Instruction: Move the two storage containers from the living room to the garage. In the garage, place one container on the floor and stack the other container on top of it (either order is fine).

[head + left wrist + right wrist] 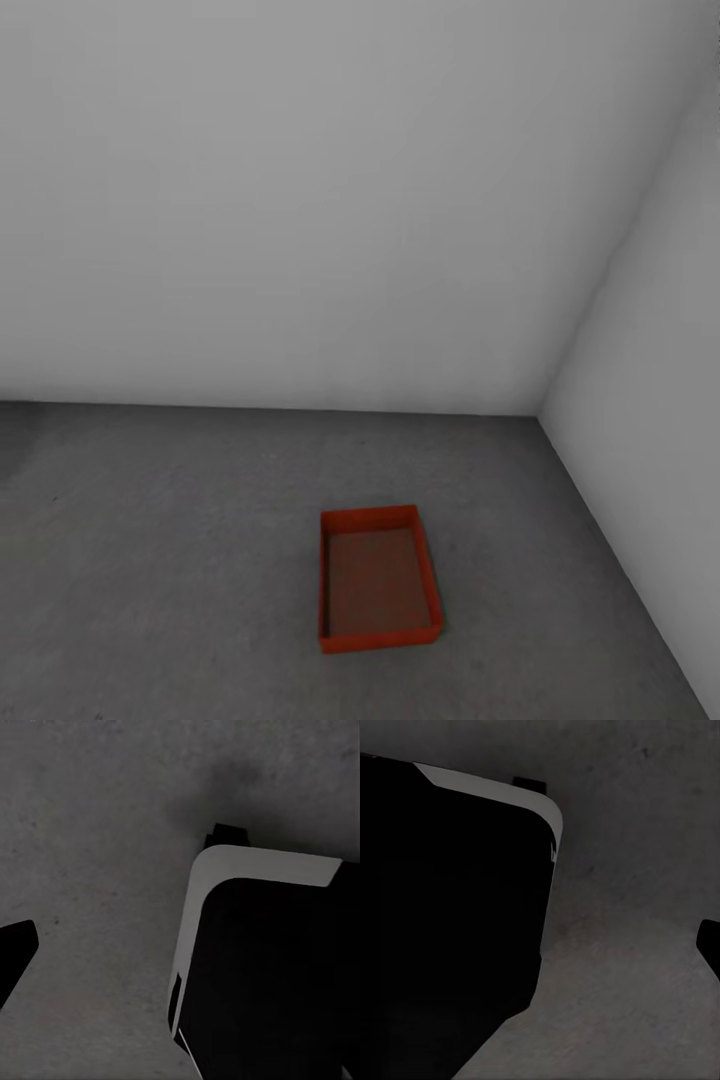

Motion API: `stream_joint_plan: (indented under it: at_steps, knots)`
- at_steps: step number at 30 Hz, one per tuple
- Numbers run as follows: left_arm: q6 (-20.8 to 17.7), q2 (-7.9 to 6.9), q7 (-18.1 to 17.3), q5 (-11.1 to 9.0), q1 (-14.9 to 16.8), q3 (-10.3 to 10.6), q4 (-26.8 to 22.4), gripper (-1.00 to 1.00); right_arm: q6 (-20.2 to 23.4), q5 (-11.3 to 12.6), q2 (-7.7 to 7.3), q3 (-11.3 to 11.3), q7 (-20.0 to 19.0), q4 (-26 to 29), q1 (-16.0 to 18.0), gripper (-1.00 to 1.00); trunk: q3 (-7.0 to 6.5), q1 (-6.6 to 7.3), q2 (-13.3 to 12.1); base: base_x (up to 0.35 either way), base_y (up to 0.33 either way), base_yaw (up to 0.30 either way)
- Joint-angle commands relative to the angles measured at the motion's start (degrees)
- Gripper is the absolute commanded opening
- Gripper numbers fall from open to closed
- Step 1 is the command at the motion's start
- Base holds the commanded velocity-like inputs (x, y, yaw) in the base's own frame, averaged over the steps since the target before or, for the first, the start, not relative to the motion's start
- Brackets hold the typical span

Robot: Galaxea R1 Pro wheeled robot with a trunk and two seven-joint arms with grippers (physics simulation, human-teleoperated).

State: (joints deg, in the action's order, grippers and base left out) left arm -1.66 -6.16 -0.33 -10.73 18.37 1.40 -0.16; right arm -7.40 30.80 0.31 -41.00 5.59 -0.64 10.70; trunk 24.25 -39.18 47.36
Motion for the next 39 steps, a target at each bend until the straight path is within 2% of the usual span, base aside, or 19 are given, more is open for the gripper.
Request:
stream_joint_plan:
  at_steps: [1,18,31,39]
  knots:
    - [-0.18,0.06,-0.05,-0.49,0.02,0.18,-0.02,1.00,-0.21,0.49,0.03,-0.48,0.13,-0.07,-0.02,1.00,-0.04,-0.01,0.04,0.000,0.000,0.000]
    - [-0.10,1.79,-0.19,-0.53,-2.52,0.09,-0.02,1.00,-0.33,0.31,0.04,-0.48,0.13,-0.07,-1.37,1.00,-1.55,-0.01,0.04,0.000,0.000,0.000]
    - [-0.11,3.18,-0.19,-0.60,-2.87,0.02,-0.02,1.00,-0.17,0.31,0.01,-0.48,0.13,-0.07,-1.39,1.00,-2.72,-0.01,0.04,0.000,0.000,0.000]
    - [0.45,3.18,-0.20,-0.51,-3.58,0.01,-0.02,1.00,-0.16,0.31,0.00,-0.48,0.13,-0.07,-1.39,1.00,-3.44,-0.01,0.04,0.000,0.000,0.000]
